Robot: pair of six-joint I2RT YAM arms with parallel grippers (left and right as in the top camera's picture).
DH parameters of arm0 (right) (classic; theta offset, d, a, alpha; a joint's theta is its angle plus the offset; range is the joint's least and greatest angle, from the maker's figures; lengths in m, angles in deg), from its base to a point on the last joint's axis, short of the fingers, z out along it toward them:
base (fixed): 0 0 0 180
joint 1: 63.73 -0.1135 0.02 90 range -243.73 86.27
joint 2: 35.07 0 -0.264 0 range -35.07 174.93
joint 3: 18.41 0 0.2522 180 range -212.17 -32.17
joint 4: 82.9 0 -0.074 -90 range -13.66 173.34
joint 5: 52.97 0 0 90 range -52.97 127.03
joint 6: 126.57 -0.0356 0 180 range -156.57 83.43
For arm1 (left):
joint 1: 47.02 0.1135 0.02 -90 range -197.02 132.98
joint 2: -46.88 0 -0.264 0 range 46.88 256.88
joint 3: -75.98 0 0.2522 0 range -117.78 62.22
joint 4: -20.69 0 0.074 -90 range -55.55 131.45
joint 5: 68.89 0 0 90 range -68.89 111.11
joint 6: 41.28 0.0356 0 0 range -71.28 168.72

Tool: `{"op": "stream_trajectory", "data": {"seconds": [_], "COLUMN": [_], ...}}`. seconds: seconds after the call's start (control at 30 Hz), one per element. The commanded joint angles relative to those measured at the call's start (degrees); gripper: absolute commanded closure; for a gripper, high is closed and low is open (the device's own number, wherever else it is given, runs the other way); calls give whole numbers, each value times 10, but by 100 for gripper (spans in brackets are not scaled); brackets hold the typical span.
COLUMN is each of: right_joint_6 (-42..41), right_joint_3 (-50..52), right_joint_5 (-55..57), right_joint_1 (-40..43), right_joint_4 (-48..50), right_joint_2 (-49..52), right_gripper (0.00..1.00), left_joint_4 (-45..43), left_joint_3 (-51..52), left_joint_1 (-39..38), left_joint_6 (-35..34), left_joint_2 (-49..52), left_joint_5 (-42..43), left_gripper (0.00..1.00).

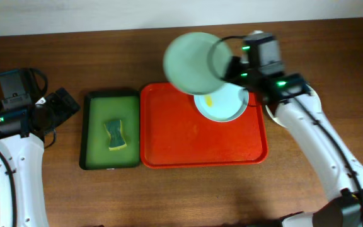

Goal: Clean dirty plates on tray and stack at the side
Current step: 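Stack the white plate on the plate right of the red tray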

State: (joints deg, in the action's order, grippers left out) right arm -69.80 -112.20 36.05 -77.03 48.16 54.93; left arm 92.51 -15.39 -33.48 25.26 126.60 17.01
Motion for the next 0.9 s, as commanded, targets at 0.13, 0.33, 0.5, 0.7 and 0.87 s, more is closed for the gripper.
{"op": "stream_trajectory", "data": {"seconds": [0.13,0.33,0.5,0.7,0.87], "right_joint_6": [15,14,14,14,15], "right_joint_3": [2,70,131,132,133], "right_joint_5": [-33,47,58,88,88], "right_joint_1": [319,392,392,392,392], "right_joint_4": [-184,-198,-121,-112,-113], "right_joint_2": [-11,29,32,34,34], "right_gripper": [96,96,96,96,96], "left_joint_4": [1,1,1,1,1], "left_joint_3": [-10,-10,-10,-10,-10], "left_joint_1": [1,1,1,1,1], "left_joint_6": [-5,-5,-5,-5,-5], "left_joint_2": [-3,-3,-3,-3,-3], "left_joint_5": [-2,-2,-2,-2,-2], "left_gripper": [1,1,1,1,1]}}
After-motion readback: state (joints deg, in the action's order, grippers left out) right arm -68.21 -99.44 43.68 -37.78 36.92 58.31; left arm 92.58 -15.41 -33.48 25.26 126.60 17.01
